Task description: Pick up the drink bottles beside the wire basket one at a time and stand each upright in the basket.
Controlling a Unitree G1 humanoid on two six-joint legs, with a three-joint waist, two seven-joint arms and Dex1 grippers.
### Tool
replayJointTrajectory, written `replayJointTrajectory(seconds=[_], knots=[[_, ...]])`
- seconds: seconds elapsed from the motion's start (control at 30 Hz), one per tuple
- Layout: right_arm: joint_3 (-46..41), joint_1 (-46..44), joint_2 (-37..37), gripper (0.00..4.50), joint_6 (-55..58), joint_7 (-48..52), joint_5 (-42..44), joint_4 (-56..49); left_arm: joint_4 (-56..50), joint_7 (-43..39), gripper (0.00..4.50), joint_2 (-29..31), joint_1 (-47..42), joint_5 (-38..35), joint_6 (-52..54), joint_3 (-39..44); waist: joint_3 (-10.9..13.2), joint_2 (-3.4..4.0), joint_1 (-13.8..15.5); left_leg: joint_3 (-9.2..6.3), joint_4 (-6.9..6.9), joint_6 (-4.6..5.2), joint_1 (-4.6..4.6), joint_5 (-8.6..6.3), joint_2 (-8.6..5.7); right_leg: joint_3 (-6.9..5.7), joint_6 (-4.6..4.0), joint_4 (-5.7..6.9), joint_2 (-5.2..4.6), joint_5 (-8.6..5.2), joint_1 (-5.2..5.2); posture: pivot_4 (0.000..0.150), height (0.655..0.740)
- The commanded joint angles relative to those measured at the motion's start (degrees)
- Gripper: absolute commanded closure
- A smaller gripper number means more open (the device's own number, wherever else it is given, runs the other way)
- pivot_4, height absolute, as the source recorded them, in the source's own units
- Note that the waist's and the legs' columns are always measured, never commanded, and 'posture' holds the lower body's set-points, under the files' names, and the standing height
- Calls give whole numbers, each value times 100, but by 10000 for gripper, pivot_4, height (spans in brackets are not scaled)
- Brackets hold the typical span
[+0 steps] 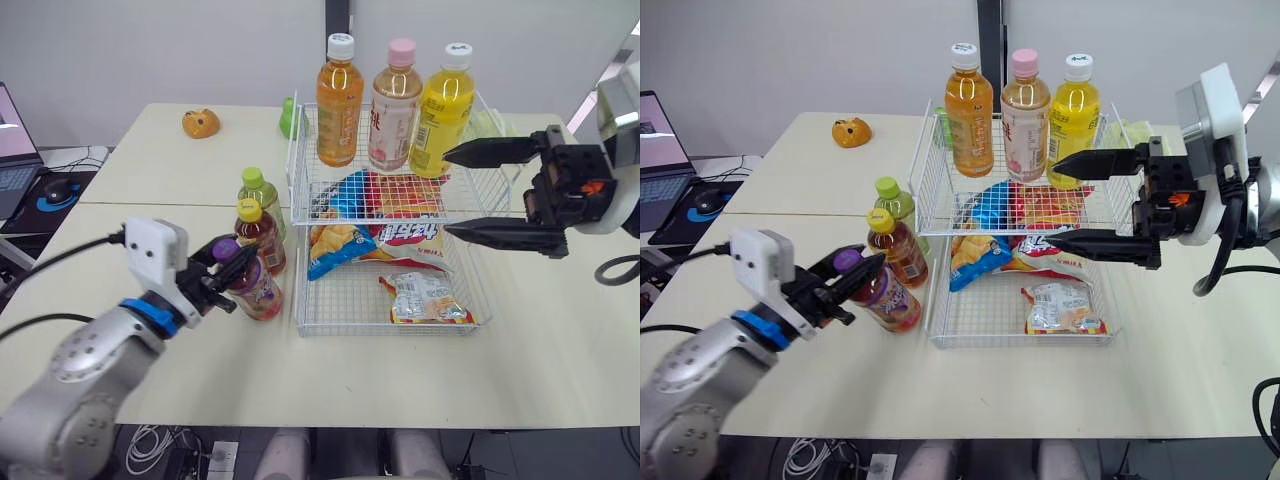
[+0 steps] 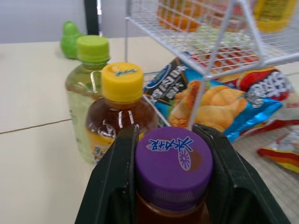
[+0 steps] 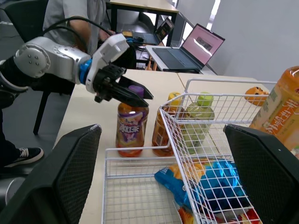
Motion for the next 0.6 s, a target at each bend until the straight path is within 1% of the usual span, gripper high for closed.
replayJointTrajectory(seconds=[0.03,0.1,0.17,0.23,0.3,0.4,0.47,0.53,0.6], knots=[[-213,-152,-165,0,-86,69,-117,113,317,-427,31205,706,-696,-734,-85,699,0,0,4,0,0,0,1,0,2,-1,-2,-1,3,1,1,1500,7400],[-208,-164,-183,0,-85,107,-152,157,610,-613,31205,1123,-1014,-1126,55,818,0,0,6,0,2,0,1,0,2,-1,-2,-3,4,1,4,1500,7400],[-244,-142,-211,0,-58,142,-126,153,1039,-775,31205,1608,-1457,-1699,296,958,2,1,0,10,0,1,3,-1,-1,7,1,-10,2,2,6,1500,7400],[-322,-91,-241,0,-41,131,-102,126,1729,-826,31205,2187,-2220,-2384,579,1026,6,-3,4,5,-2,1,-1,-1,-1,3,3,-9,2,3,1,1500,7400],[-396,-37,-269,0,-34,117,-85,99,2366,-923,31205,2646,-2853,-2690,758,951,11,-7,-3,-4,-2,1,-10,0,1,-2,3,-4,7,3,-9,1500,7400],[-529,88,-321,0,-22,96,-72,50,3362,-1212,31205,3155,-4003,-2775,883,478,11,-6,-26,4,-9,0,-15,0,2,5,3,-1,10,3,-21,1500,7400],[-656,205,-378,0,14,69,-36,0,3933,-1532,31205,3342,-4887,-2611,967,-53,11,-6,-47,8,-10,0,-15,0,1,6,3,-1,10,3,-21,1500,7400],[-761,307,-427,0,31,39,-24,-37,4361,-1851,31205,3367,-5646,-2342,981,-557,11,-6,-54,11,-10,0,-14,0,-1,8,5,-1,10,4,-21,1500,7400],[-855,400,-483,0,58,19,-4,-64,4773,-2139,31205,3210,-6424,-2131,1043,-1017,12,-6,-53,10,-7,0,-14,0,-1,7,6,1,10,5,-20,1500,7400]])
